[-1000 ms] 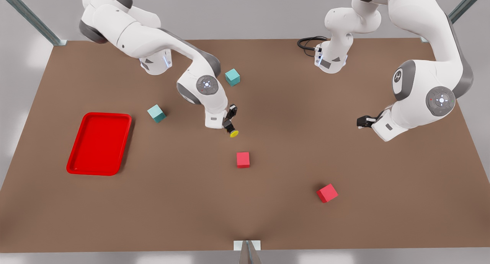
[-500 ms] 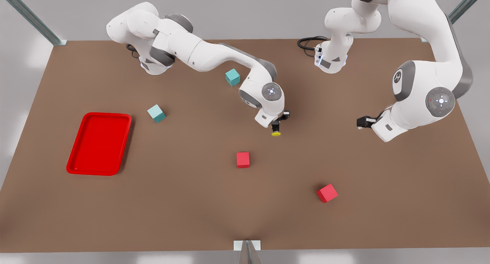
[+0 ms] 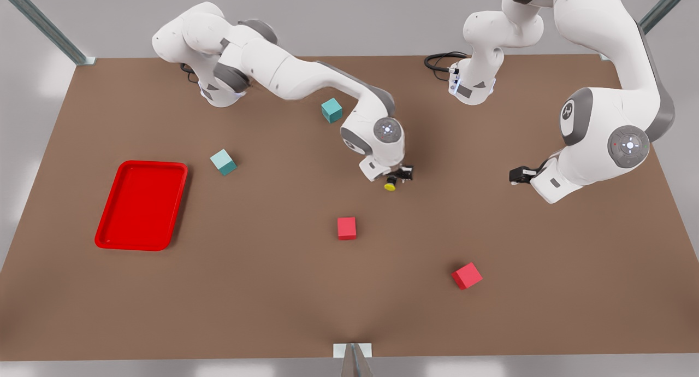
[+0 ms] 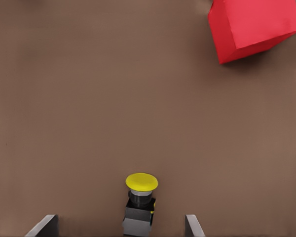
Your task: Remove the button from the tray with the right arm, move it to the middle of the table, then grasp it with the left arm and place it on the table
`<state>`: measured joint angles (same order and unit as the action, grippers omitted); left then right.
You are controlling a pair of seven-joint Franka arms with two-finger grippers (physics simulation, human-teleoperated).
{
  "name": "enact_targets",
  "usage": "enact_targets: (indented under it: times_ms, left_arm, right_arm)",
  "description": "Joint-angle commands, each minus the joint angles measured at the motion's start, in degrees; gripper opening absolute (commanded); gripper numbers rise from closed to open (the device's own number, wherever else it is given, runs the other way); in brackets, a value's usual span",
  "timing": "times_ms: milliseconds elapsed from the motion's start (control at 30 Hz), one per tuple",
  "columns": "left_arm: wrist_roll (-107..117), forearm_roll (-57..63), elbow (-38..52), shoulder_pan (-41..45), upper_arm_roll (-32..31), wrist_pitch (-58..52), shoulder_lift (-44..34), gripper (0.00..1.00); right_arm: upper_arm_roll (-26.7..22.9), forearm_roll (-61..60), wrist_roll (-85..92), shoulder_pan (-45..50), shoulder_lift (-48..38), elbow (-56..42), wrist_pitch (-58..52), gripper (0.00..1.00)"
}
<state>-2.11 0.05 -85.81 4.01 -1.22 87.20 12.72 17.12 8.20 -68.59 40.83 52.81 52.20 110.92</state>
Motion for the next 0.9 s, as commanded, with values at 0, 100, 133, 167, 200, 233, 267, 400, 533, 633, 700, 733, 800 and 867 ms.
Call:
enact_targets:
  times_ms: [0, 100, 133, 167, 200, 233, 267, 400, 533, 633, 700, 733, 800, 867]
  left_arm:
    - [0.0, 0.03, 0.03, 0.03, -0.01, -0.01, -0.06, 1.0]
    - [0.17, -0.32, -0.33, 3.89, -0.01, 0.08, 2.4, 1.0]
    - [0.17, -0.32, -0.68, 8.81, -0.01, 1.39, 5.03, 1.0]
    - [1.39, -0.4, -4.0, 15.56, -0.01, 5.15, 6.44, 1.0]
    - [7.45, -0.58, -8.05, 19.18, -0.09, 12.0, 7.67, 1.0]
    - [15.19, -2.69, -11.4, 23.15, -0.01, 20.98, 9.96, 1.0]
    - [15.73, -3.31, -15.78, 24.72, -0.09, 27.39, 9.78, 1.0]
    - [16.17, -4.01, -35.3, 28.24, -0.36, 60.88, 9.26, 1.0]
    - [16.17, -3.57, -36.1, 29.47, -0.53, 67.57, 10.66, 1.0]
    - [17.93, -3.57, -36.36, 29.65, -0.53, 66.7, 10.93, 1.0]
    - [17.93, -3.48, -36.45, 30.52, -0.62, 63.45, 10.14, 1.0]
    - [18.45, -3.57, -36.54, 31.85, -0.53, 62.48, 9.96, 1.0]
    - [19.25, -3.57, -38.21, 32.72, -0.53, 62.48, 10.49, 1.0]
    - [19.25, -3.48, -38.21, 33.17, -0.53, 62.57, 11.8, 1.0]
  right_arm:
    - [2.12, -0.29, 30.95, -10.05, -7.89, 0.44, -19.42, 1.0]
    - [6.96, -0.46, 64.44, -39.41, -24.94, 15.1, -25.68, 1.0]
    - [-3.04, -5.45, 70.61, -39.69, -35.66, 31.88, -16.54, 1.0]
    - [-5.35, -8.81, 70.79, -39.69, -44.87, 45.48, -11.1, 1.0]
    - [-5.08, -8.81, 66.67, -39.6, -49.12, 48.87, -10.28, 1.0]
    - [-4.91, -8.72, 66.31, -39.6, -48.95, 46.5, -12.83, 1.0]
    - [-4.91, -8.37, 66.48, -39.6, -48.86, 43.61, -15.65, 1.0]
    - [-3.76, -4.24, 56.22, -36.0, -47.1, 37.54, -25.23, 1.0]
    - [-4.47, -4.07, 56.11, -38.55, -46.31, 30.33, -25.14, 1.0]
    - [-4.56, -4.24, 55.58, -42.15, -45.7, 29.8, -25.23, 1.0]
    - [-4.55, -4.15, 55.85, -44.08, -45.69, 29.53, -25.14, 1.0]
    - [-4.56, -3.98, 55.58, -44.08, -45.78, 29.53, -25.14, 1.0]
    - [-4.56, -3.71, 55.76, -47.42, -42.71, 27.34, -26.1, 1.0]
    - [-4.56, -3.8, 55.59, -49.62, -42.53, 26.99, -29.62, 1.0]
